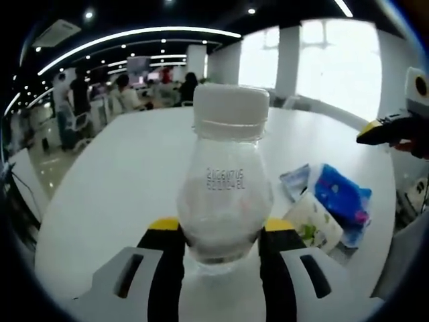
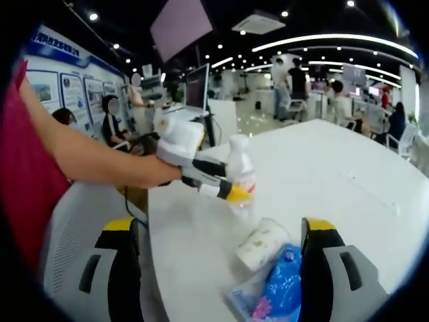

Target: Arrange the tabletop items into an orderly group along one side of the table until the central work area is clear of visible clutter.

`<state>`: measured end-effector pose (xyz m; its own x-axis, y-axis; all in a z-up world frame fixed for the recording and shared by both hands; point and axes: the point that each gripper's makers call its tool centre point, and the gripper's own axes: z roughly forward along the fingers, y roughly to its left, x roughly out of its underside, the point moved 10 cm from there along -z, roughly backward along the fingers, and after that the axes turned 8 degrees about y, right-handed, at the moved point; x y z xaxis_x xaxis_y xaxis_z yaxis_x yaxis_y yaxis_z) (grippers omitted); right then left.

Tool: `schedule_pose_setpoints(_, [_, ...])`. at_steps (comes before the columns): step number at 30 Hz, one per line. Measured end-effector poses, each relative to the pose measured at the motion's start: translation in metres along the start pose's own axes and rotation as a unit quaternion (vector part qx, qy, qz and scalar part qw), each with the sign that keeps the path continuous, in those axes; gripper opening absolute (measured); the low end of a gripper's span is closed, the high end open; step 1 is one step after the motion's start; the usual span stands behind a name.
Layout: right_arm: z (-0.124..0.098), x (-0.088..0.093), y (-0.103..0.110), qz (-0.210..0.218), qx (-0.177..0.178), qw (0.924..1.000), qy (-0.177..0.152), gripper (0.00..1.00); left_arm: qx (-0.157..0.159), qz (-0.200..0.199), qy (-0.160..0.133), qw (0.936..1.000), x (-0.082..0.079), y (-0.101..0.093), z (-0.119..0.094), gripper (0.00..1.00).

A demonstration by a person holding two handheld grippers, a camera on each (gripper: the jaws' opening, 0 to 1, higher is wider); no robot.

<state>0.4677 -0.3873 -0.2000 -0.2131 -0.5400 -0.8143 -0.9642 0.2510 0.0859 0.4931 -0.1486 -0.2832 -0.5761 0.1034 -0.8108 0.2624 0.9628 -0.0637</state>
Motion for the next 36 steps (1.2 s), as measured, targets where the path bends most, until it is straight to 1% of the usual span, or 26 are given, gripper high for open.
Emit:
schedule_pose_setpoints(8, [-0.002,0.001,0.0,0.002,0.006,1.0,0.002,0.99,0.017,0.017,0.007,0.9997,-0.001,0.005,-0.001,0.39])
schedule_pose_setpoints(13, [-0.002,0.0,0.002,0.001,0.009,0.9999,0.005,0.99,0.049,0.038,0.004,0.9981,0.0,0.011,-0.001,0.38])
schedule_pose_setpoints(17, [-0.002,-0.001,0.002,0.0,0.012,0.9999,0.007,0.99,0.079,0.062,0.01,0.9949,0.0,0.016,-0.001,0.38])
schedule_pose_setpoints(23, [0.002,-0.005,0.004,-0.005,0.012,0.9999,0.01,0.99,0.133,0.092,0.004,0.9868,0.0,0.023,-0.001,0.38])
schedule_pose_setpoints(24, [0.003,-0.006,0.003,-0.006,0.012,0.9999,0.011,0.99,0.146,0.1,0.004,0.9842,0.0,0.024,0.0,0.38])
schedule_pose_setpoints(26, [0.005,-0.009,0.003,-0.008,0.011,0.9998,0.011,0.99,0.161,0.11,0.005,0.9808,-0.001,0.026,0.001,0.38])
schedule_pose_setpoints(30, [0.012,-0.017,0.002,-0.02,0.007,0.9997,0.014,0.99,0.196,0.137,0.008,0.9709,-0.002,0.029,0.002,0.38])
schedule_pose_setpoints(31, [0.014,-0.019,0.002,-0.022,0.007,0.9996,0.014,0.99,0.208,0.144,0.007,0.9675,-0.003,0.03,0.002,0.38])
schedule_pose_setpoints(33, [0.017,-0.024,0.001,-0.03,0.004,0.9995,0.012,0.96,0.218,0.147,0.005,0.9647,-0.003,0.032,0.003,0.38])
schedule_pose_setpoints(34, [0.021,-0.029,0.0,-0.038,0.003,0.9992,0.006,0.96,0.226,0.152,0.002,0.9623,-0.003,0.033,0.003,0.38])
schedule_pose_setpoints(36, [0.027,-0.034,-0.003,-0.041,0.0,0.9992,0.003,0.95,0.234,0.156,-0.001,0.9596,-0.002,0.035,0.004,0.38])
